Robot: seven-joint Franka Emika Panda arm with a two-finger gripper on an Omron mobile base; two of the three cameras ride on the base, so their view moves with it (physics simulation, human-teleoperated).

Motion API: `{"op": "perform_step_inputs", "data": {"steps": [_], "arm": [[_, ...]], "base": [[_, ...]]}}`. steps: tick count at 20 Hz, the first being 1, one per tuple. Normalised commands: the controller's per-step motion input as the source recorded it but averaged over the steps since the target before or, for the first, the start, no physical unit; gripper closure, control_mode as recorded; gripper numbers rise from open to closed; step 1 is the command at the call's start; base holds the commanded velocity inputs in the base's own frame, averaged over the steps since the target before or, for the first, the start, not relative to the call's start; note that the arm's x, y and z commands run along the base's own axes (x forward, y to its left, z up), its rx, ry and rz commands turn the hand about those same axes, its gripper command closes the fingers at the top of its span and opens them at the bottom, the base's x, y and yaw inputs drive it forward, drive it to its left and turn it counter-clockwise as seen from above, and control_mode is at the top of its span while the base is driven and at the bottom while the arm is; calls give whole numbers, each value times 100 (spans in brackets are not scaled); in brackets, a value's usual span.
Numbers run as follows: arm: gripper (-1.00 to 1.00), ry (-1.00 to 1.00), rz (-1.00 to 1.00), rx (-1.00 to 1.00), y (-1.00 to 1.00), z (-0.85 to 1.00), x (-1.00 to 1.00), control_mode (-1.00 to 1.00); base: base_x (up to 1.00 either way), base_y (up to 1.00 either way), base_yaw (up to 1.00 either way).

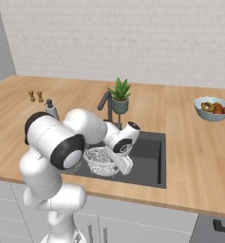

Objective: Put the colander in the sink, put the peach in the colander, and turn on the sink faucet and pour water over the colander.

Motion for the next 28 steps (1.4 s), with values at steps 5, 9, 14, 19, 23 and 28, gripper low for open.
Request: {"op": "perform_step_inputs", "data": {"steps": [5,9,14,19,23,28], "arm": [[100,0,10,0,1,-17,5,-100],[100,0,6,0,0,-18,2,-100],[100,-1,1,0,-1,-21,15,-100],[100,0,0,0,-4,-4,12,-100],[100,-2,0,0,0,-4,4,-100],[-100,-3,0,0,0,-5,0,-100]], "base": [[0,0,0],[0,0,0],[0,0,0],[0,0,0],[0,0,0],[0,0,0]]}}
